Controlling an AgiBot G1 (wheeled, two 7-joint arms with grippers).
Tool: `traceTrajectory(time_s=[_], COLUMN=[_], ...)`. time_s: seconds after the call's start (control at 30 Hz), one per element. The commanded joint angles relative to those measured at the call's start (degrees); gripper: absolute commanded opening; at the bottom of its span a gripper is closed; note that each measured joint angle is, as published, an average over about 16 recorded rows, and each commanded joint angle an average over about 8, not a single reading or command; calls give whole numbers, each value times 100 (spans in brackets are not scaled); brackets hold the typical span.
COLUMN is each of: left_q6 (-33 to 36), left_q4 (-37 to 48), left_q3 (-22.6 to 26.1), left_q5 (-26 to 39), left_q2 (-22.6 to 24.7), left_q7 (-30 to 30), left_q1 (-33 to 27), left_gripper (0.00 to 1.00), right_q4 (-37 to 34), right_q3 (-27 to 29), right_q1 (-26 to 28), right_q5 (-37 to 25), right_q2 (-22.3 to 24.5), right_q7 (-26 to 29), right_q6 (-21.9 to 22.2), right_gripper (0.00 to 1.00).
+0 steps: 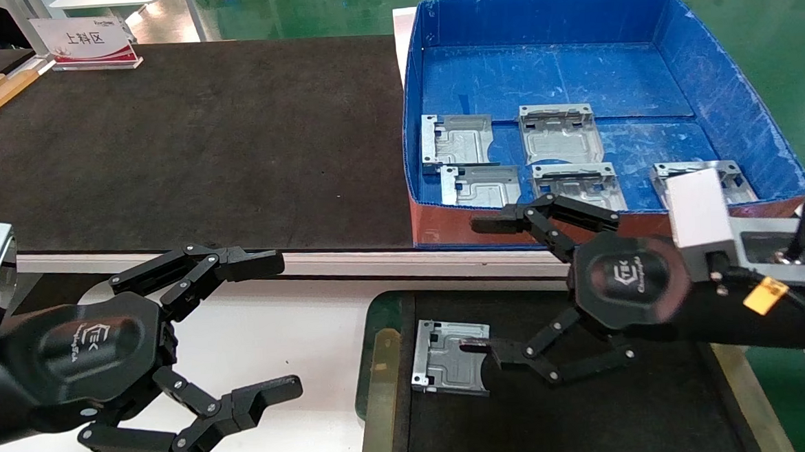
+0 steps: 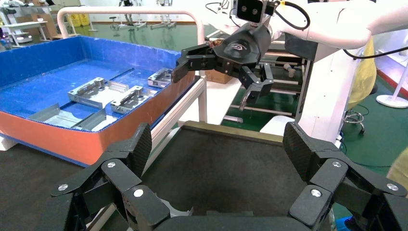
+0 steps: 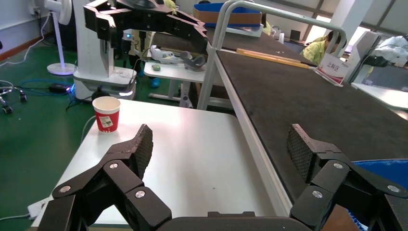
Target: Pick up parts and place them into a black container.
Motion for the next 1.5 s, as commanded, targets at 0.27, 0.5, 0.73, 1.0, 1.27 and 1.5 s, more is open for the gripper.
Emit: traceTrajectory(time_s=[0.27,0.5,0.73,1.0,1.27,1.5], left_q6=[0,0,0,0,0,-1], left_q4=[0,0,0,0,0,1], left_q3=[0,0,0,0,0,0], left_q5=[0,0,0,0,0,0], left_q2=[0,0,0,0,0,0], left_q7=[0,0,0,0,0,0], left_q1=[0,0,0,0,0,1], left_gripper=[100,100,100,100,100,100], right_q4=[514,911,1311,1768,2213,2450], right_q3=[353,627,902,1217,1523,1687], right_q1=[-307,-545,-784,-1057,-1323,-1466], right_q5=[31,56,80,108,135,150], right_q2=[180,320,461,621,777,862], right_q7=[458,812,1168,1575,1972,2159], right_q6=[74,131,189,255,319,348], right_gripper=[100,100,100,100,100,100])
